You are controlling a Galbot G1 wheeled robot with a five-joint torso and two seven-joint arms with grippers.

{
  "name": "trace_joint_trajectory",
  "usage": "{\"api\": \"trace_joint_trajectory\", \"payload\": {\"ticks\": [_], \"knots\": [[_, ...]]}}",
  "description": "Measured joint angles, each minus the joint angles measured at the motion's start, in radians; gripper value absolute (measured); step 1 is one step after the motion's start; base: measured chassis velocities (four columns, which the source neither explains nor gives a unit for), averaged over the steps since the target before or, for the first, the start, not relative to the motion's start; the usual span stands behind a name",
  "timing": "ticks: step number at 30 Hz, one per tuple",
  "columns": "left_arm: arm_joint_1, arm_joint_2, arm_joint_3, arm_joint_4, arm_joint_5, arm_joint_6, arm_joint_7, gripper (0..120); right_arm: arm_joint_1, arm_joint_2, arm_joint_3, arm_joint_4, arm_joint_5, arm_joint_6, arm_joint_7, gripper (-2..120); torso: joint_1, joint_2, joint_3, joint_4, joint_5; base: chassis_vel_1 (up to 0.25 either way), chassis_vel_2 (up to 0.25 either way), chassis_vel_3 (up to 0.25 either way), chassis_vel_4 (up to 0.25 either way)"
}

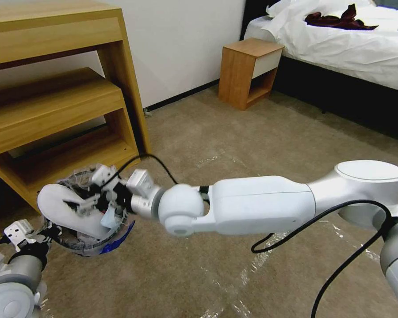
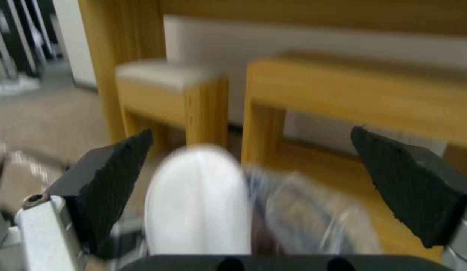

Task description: Pick up the trash bin and place the garbage on the floor into it.

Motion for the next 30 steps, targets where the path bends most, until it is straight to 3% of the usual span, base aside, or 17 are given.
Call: {"api": "trace_joint_trajectory", "payload": {"ticks": [5, 8, 15, 18, 24, 27, 29, 30], "knots": [[0.0, 0.0, -0.002, -0.001, 0.0, 0.0, 0.0, 1, -0.037, -0.027, 0.08, -0.002, -0.005, 0.073, -0.057, 100, 0.0, 0.0, 0.0, -0.0001, 0.0, 0.0, 0.0, 0.0, 0.0], [0.001, 0.001, -0.006, -0.002, 0.0, 0.0, -0.001, 1, -0.102, -0.045, 0.2, -0.031, -0.026, 0.164, -0.148, 100, 0.0, 0.0, 0.0, 0.0, 0.0, 0.0, 0.0, 0.0, 0.0], [0.01, 0.001, -0.017, -0.004, 0.009, -0.002, 0.001, 1, -0.217, -0.077, 0.387, -0.049, -0.03, 0.284, -0.265, 100, 0.0, 0.0, 0.0, 0.0, 0.0002, 0.0, 0.0, 0.0, 0.0], [0.02, -0.004, -0.035, -0.014, 0.013, -0.007, 0.005, 1, -0.293, -0.146, 0.554, -0.049, -0.03, 0.353, -0.338, 100, 0.0, 0.0, 0.0, 0.0004, 0.0002, 0.0, 0.0, 0.0, 0.0], [0.024, 0.002, -0.047, -0.018, 0.019, -0.012, 0.009, 1, -0.38, -0.25, 0.764, -0.024, -0.026, 0.375, -0.366, 99, 0.0, 0.0, 0.0, -0.0006, 0.0005, 0.0, 0.0, 0.0, 0.0], [0.027, 0.013, -0.053, -0.021, 0.027, -0.013, 0.01, 1, -0.495, -0.312, 0.96, 0.006, -0.027, 0.379, -0.372, 99, 0.0, 0.0, 0.0, 0.0002, 0.0003, 0.0, 0.0, 0.0, 0.0], [0.028, 0.015, -0.054, -0.021, 0.027, -0.013, 0.01, 1, -0.52, -0.321, 0.994, 0.015, -0.027, 0.379, -0.371, 100, 0.0, 0.0, 0.0, 0.0001, 0.0001, 0.0, 0.0, 0.0, 0.0], [0.03, 0.019, -0.056, -0.022, 0.027, -0.014, 0.01, 1, -0.598, -0.341, 1.083, 0.032, -0.038, 0.377, -0.37, 100, 0.0, 0.0, 0.0, -0.0001, 0.0005, 0.0, 0.0, 0.0, 0.0]]}}
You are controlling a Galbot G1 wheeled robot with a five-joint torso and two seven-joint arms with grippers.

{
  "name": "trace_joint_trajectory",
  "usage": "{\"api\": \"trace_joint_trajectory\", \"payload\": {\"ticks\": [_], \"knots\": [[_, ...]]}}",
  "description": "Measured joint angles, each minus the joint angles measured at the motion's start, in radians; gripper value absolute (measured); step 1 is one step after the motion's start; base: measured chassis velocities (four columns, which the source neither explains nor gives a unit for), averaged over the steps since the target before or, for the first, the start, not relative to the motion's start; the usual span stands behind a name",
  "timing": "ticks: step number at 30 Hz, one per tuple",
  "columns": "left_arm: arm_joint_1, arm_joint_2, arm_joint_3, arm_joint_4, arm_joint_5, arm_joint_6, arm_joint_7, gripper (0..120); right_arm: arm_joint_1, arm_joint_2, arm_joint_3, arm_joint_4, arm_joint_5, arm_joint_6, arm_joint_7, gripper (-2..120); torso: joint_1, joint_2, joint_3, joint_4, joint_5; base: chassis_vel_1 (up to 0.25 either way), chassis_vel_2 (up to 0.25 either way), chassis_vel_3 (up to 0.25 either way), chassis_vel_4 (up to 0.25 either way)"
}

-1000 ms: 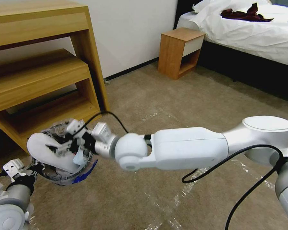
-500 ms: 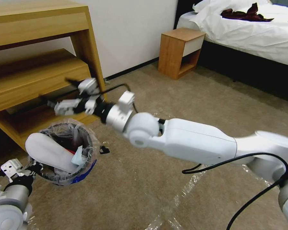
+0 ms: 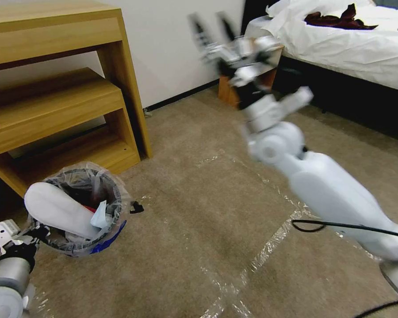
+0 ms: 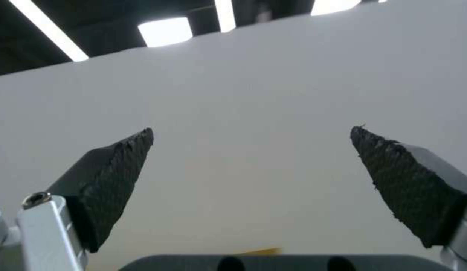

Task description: Pick up the trash bin and place the garbage on the floor into it.

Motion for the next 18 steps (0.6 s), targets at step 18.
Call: {"api": "trace_joint_trajectory", "payload": {"ticks": [18], "knots": [[0.02, 0.02, -0.026, -0.035, 0.0, -0.003, 0.0, 1, -0.619, 0.031, 0.635, 0.187, -0.288, -0.046, 0.107, 100, 0.0, 0.0, 0.0, 0.0, -0.0002, 0.0, 0.0, 0.0, 0.0]]}}
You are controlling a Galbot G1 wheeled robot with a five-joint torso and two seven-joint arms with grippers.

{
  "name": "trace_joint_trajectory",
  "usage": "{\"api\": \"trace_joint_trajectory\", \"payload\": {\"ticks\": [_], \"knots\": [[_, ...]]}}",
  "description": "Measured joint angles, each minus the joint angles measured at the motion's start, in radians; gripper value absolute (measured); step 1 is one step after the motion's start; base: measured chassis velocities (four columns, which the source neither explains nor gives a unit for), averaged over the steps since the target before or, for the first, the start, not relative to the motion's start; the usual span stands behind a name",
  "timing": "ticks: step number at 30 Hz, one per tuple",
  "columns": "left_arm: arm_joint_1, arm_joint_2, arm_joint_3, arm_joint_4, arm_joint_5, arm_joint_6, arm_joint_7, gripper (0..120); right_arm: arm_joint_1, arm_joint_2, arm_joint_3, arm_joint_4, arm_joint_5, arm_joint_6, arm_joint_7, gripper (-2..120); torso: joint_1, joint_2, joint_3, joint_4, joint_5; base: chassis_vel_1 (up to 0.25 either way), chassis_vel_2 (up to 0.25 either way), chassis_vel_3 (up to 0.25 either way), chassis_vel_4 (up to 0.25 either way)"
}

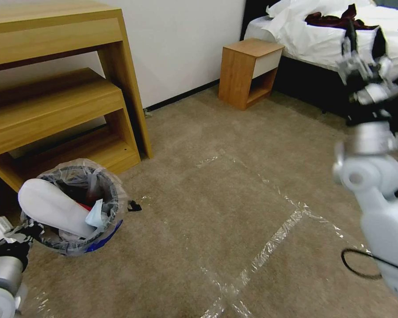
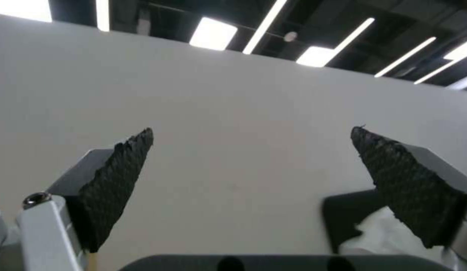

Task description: Pick up the trash bin and place the garbage on the floor into it.

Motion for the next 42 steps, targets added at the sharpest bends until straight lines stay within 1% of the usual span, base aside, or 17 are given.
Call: {"api": "trace_joint_trajectory", "payload": {"ticks": [2, 3, 4, 5, 6, 7, 11, 12, 15, 19, 28, 30, 37, 42], "knots": [[0.003, -0.002, 0.0, -0.002, 0.007, 0.0, 0.001, 1, -0.109, 0.031, 0.042, 0.047, -0.061, -0.003, 0.019, 100, 0.0, 0.0, 0.0, 0.0, -0.0003, 0.0, 0.0, 0.0, 0.0], [0.004, -0.003, 0.001, -0.002, 0.009, 0.0, 0.001, 1, -0.167, 0.048, 0.05, 0.067, -0.091, -0.007, 0.033, 100, 0.0, 0.0, 0.0, 0.0003, -0.0004, 0.0, 0.0, 0.0, 0.0], [0.004, -0.003, 0.001, -0.002, 0.009, 0.0, 0.001, 1, -0.167, 0.048, 0.05, 0.067, -0.091, -0.007, 0.033, 100, 0.0, 0.0, 0.0, 0.0003, -0.0004, 0.0, 0.0, 0.0, 0.0], [0.005, -0.004, 0.002, -0.003, 0.011, 0.0, 0.001, 1, -0.22, 0.064, 0.051, 0.081, -0.122, -0.009, 0.045, 100, 0.0, 0.0, 0.0, 0.0001, -0.0002, 0.0, 0.0, 0.0, 0.0], [0.005, -0.007, 0.003, -0.008, 0.012, 0.0, 0.001, 1, -0.282, 0.083, 0.046, 0.092, -0.179, -0.022, 0.081, 100, 0.0, 0.0, 0.0, 0.0, -0.0002, 0.0, 0.0, 0.0, 0.0], [0.005, -0.007, 0.003, -0.008, 0.012, 0.0, 0.001, 1, -0.282, 0.083, 0.046, 0.092, -0.179, -0.022, 0.081, 100, 0.0, 0.0, 0.0, 0.0, -0.0002, 0.0, 0.0, 0.0, 0.0], [0.01, -0.022, 0.005, -0.025, 0.019, -0.001, 0.003, 1, -0.393, 0.125, 0.003, 0.086, -0.314, -0.056, 0.155, 100, 0.0, 0.0, 0.0, 0.0001, -0.0005, 0.0, 0.0, 0.0, 0.0], [0.01, -0.022, 0.005, -0.025, 0.019, -0.001, 0.003, 1, -0.393, 0.125, 0.003, 0.086, -0.314, -0.056, 0.155, 100, 0.0, 0.0, 0.0, 0.0001, -0.0005, 0.0, 0.0, 0.0, 0.0], [0.016, -0.034, 0.007, -0.042, 0.023, -0.001, 0.006, 1, -0.425, 0.14, -0.043, 0.053, -0.375, -0.066, 0.171, 100, 0.0, 0.0, 0.0, 0.0, -0.0003, 0.0, 0.0, 0.0, 0.0], [0.026, -0.042, 0.005, -0.055, 0.029, -0.001, 0.009, 1, -0.435, 0.157, -0.076, 0.033, -0.402, -0.077, 0.189, 100, 0.0, 0.0, 0.0, 0.0002, -0.0003, 0.0, 0.0, 0.0, 0.0], [0.033, -0.046, 0.013, -0.056, 0.035, -0.001, 0.013, 1, -0.438, 0.172, -0.049, 0.035, -0.409, -0.078, 0.183, 100, 0.0, 0.0, 0.0, 0.0002, -0.0003, 0.0, 0.0, 0.0, 0.0], [0.031, -0.04, 0.021, -0.052, 0.035, 0.0, 0.014, 1, -0.448, 0.188, -0.036, 0.037, -0.418, -0.061, 0.171, 100, 0.0, 0.0, 0.0, 0.0002, -0.0003, 0.0, 0.0, 0.0, 0.0], [0.03, -0.023, 0.017, -0.046, 0.03, 0.0, 0.014, 1, -0.452, 0.211, -0.041, 0.028, -0.446, -0.063, 0.165, 100, 0.0, 0.0, 0.0, 0.0001, -0.0002, 0.0, 0.0, 0.0, 0.0], [0.031, -0.021, 0.014, -0.044, 0.026, 0.0, 0.013, 1, -0.452, 0.217, -0.047, 0.028, -0.452, -0.077, 0.17, 100, 0.0, 0.0, 0.0, 0.0001, -0.0003, 0.0, 0.0, 0.0, 0.0]]}}
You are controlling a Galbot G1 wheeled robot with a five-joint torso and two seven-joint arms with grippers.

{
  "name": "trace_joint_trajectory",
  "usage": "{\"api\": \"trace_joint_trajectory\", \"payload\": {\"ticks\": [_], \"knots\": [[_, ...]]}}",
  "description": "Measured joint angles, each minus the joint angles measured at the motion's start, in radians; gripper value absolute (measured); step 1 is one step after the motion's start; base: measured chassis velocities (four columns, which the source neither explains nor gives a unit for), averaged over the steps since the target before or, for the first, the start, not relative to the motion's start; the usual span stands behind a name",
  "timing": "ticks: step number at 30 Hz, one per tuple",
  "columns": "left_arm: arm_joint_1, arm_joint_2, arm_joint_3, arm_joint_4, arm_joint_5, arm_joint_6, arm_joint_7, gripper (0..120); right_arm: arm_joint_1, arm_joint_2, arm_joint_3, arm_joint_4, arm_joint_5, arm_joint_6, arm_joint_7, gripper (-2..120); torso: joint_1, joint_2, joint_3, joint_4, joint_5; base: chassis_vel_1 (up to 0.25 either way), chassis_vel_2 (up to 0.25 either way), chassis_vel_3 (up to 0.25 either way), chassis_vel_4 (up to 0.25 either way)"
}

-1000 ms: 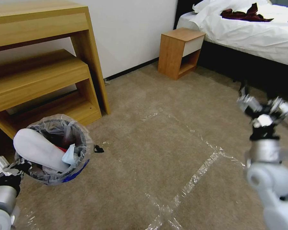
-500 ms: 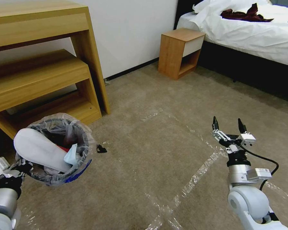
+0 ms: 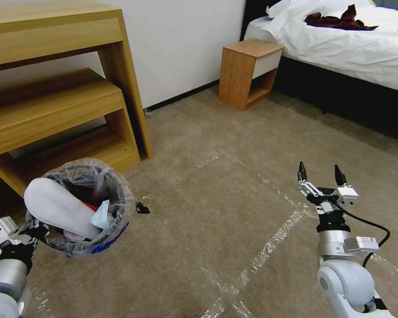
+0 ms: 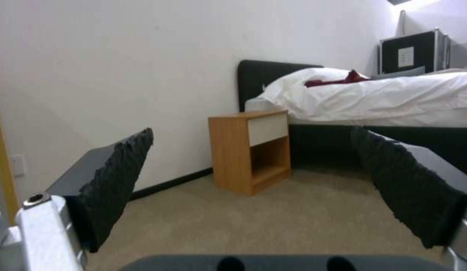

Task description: Pick up the trash bin and place the garbage on the floor into it.

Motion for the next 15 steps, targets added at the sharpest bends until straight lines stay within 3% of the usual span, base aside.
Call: {"api": "trace_joint_trajectory", "payload": {"ticks": [5, 15], "knots": [[0.0, -0.005, 0.003, 0.004, 0.0, 0.0, 0.0, 1, 0.002, -0.001, 0.0, 0.0, -0.001, -0.002, 0.002, 100, 0.0, 0.0, 0.0, 0.0, 0.0, -0.041, 0.04, 0.05, -0.041], [0.006, -0.018, 0.007, -0.003, 0.006, 0.001, -0.001, 1, -0.003, -0.006, 0.004, 0.001, -0.002, 0.006, 0.002, 100, 0.0, 0.0, 0.0, -0.0001, 0.0001, -0.119, 0.119, 0.117, -0.122]]}}
